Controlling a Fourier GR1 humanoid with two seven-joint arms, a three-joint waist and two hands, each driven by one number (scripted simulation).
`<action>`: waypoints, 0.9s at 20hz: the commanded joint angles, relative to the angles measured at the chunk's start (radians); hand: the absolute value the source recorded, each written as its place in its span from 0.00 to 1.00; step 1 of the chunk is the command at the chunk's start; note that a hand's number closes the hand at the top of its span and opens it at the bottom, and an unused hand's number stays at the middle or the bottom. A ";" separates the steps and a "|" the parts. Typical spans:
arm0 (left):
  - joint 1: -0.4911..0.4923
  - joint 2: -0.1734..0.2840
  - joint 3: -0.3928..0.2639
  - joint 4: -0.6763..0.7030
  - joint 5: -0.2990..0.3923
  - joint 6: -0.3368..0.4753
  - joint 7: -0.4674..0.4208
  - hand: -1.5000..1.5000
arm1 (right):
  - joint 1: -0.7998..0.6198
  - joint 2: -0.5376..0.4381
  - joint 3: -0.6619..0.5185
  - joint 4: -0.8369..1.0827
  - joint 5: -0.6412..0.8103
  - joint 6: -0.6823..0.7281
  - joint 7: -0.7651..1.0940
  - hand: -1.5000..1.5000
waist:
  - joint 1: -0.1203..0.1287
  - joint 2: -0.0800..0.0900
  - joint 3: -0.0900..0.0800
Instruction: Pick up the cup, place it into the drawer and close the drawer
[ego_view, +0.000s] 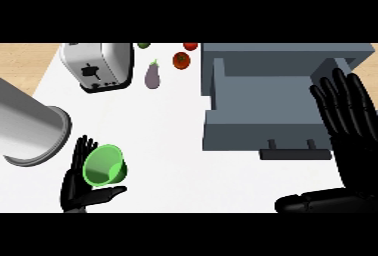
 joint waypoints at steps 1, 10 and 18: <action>-0.010 0.026 0.009 0.011 0.040 -0.063 0.030 0.00 | -0.044 -0.004 -0.021 0.030 -0.024 -0.009 0.030 0.00 | 0.001 0.000 0.000; -0.131 0.031 0.015 0.237 0.055 -0.212 -0.095 0.00 | 0.023 0.002 0.005 -0.048 -0.013 0.000 0.035 0.00 | -0.005 0.001 -0.001; -0.175 0.017 0.004 0.243 0.048 -0.205 -0.171 1.00 | -0.025 -0.016 -0.033 0.035 -0.010 0.003 0.007 0.00 | -0.003 0.001 -0.001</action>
